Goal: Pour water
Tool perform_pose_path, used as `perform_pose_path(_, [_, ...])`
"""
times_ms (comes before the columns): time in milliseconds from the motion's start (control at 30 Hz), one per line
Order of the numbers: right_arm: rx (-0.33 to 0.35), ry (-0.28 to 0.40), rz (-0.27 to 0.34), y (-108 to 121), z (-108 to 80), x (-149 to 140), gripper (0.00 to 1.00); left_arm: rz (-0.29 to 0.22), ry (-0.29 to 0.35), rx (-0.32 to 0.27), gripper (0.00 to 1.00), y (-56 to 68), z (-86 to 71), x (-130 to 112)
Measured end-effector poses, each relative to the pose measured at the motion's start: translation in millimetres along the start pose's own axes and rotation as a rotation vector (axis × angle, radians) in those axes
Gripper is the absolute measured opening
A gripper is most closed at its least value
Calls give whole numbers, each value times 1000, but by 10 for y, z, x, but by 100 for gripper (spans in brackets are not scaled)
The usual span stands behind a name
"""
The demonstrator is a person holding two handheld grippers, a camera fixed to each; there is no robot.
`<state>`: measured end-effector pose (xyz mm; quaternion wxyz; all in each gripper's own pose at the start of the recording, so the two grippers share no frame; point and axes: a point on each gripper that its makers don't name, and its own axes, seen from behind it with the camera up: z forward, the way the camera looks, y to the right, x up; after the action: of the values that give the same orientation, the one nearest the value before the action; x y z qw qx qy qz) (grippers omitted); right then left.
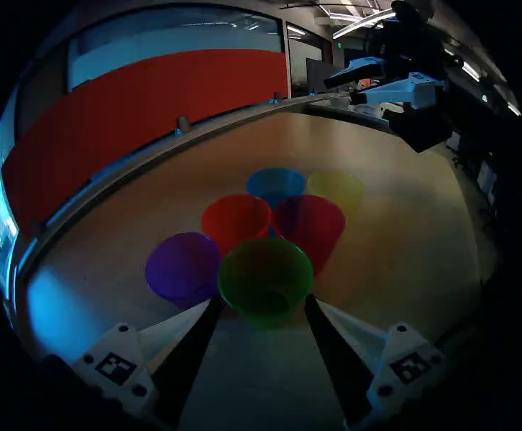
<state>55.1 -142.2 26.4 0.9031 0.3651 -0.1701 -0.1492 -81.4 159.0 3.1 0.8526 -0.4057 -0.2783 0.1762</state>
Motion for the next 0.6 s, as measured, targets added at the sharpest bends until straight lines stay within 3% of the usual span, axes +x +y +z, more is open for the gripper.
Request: perform_pose_path(600, [5, -16, 3, 24, 70, -80, 100, 1, -14, -24, 86, -1, 200, 5])
